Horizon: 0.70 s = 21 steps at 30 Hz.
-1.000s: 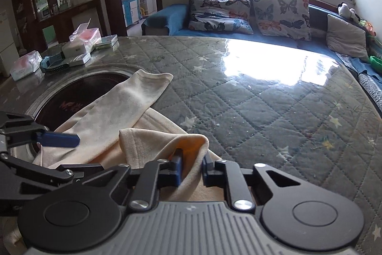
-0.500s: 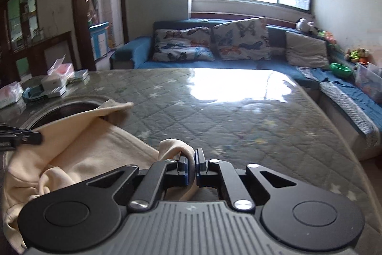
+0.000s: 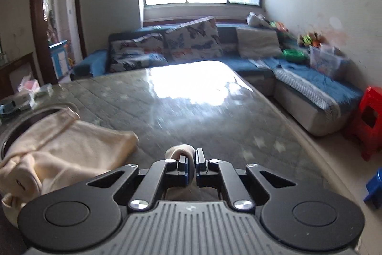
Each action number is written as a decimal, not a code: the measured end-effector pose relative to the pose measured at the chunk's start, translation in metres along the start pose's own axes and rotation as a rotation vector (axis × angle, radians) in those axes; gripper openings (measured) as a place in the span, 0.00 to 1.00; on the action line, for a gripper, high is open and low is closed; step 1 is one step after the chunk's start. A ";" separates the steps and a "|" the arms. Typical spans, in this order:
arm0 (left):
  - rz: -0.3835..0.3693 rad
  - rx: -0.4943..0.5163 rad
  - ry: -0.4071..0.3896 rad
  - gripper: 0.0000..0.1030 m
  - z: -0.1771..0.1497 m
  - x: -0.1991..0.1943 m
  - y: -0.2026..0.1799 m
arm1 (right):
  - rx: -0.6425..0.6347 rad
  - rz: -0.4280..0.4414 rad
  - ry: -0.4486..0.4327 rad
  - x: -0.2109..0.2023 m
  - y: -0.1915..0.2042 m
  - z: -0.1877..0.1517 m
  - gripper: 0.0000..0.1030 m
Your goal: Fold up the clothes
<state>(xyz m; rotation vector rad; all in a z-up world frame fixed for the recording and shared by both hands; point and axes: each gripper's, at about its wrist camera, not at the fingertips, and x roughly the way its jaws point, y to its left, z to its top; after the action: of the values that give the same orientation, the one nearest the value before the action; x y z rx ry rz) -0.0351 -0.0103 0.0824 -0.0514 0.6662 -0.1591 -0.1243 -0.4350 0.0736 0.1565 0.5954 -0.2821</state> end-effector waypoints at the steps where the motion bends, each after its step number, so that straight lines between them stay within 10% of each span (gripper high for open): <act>1: -0.006 0.009 0.007 0.03 0.001 0.002 -0.004 | 0.012 -0.002 0.026 0.001 -0.005 -0.006 0.05; 9: -0.106 0.179 0.003 0.06 0.021 0.046 -0.081 | 0.019 -0.046 0.105 0.004 -0.019 -0.033 0.22; 21: -0.115 0.355 0.065 0.38 0.036 0.148 -0.156 | 0.073 -0.163 0.129 0.012 -0.039 -0.042 0.36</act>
<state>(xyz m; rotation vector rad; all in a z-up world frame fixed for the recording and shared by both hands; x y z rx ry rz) 0.0815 -0.1889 0.0359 0.2573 0.6920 -0.3892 -0.1497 -0.4652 0.0299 0.1981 0.7274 -0.4545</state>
